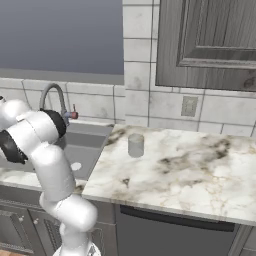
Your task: Move any existing items from the left basin to the right basin for drying. Then move the glass cup from the counter to the left basin of the sink for washing.
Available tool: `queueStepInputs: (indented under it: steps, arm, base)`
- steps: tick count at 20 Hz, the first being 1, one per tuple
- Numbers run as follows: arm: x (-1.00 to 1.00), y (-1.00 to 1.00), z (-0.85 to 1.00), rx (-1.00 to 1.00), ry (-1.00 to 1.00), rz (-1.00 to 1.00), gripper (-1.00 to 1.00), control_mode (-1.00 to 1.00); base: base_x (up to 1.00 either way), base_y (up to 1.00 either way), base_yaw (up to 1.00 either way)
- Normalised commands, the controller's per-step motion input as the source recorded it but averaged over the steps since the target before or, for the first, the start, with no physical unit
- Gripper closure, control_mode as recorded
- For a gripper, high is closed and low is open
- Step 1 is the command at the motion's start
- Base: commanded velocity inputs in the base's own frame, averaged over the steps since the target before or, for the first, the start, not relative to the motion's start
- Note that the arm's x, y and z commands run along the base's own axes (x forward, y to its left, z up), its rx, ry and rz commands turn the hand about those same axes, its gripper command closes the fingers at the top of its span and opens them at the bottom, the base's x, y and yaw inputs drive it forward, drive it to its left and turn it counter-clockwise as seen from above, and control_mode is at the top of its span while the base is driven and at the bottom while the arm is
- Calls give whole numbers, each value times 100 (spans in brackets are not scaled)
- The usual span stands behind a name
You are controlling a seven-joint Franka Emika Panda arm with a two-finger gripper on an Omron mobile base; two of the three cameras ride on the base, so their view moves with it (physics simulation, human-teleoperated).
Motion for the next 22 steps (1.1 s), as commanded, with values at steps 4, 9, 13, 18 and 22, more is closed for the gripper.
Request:
queueStepInputs:
  steps: [4, 9, 13, 18, 22]
  arm:
    - [49, 21, -28, -8, 0, 0, -100, -100]
    - [39, 16, -27, -1, 6, 0, -100, -100]
    - [38, 33, -23, -3, 10, 0, -100, -100]
    - [29, 18, -10, -2, 7, 0, -100, -100]
    - [32, 0, -14, 0, 5, 0, -100, -100]
  base:
    - [0, 0, 0]
    - [0, 0, 0]
    - [0, 0, 0]
    - [0, 0, 0]
    - [0, 0, 0]
